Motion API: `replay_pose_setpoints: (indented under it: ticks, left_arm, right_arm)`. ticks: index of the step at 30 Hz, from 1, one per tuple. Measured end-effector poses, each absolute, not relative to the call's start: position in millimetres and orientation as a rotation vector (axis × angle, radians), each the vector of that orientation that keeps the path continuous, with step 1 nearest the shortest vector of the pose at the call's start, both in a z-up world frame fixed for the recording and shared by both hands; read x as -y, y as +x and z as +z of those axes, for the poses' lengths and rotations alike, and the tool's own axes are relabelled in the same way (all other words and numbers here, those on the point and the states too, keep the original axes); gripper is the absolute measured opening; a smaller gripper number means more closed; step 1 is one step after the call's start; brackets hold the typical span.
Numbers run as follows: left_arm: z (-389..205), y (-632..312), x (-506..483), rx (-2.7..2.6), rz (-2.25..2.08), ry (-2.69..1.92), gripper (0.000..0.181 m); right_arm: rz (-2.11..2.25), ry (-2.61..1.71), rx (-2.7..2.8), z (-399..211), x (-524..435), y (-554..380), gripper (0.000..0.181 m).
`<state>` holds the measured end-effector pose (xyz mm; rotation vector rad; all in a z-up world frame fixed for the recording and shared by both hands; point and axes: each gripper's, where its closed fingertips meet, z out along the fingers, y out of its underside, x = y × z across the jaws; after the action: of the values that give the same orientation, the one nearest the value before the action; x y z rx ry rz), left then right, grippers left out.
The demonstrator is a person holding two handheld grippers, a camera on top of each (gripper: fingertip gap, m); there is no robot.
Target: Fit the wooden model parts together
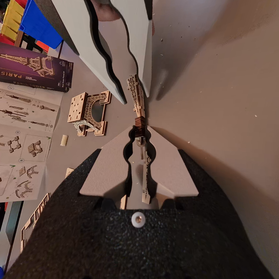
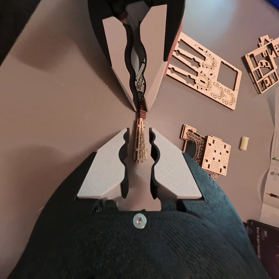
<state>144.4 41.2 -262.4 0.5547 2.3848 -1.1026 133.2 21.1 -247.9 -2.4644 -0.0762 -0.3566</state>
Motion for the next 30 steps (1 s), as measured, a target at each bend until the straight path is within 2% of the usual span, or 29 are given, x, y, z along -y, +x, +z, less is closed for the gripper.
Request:
replay_pose_setpoints:
  ticks: [7,12,30]
  left_arm:
    - [-262,144,-41,-2.366,-1.103,0.561,0.010]
    - [-261,144,-41,-2.366,-1.112,0.554,0.010]
    - [-261,142,-40,-2.349,-1.125,0.620,0.010]
  right_arm:
    - [-0.434,-2.475,0.110,-258,-32,141,0.027]
    - [-0.440,-2.474,0.104,-261,-35,143,0.013]
    - [-0.088,-2.396,-0.102,-261,-36,138,0.008]
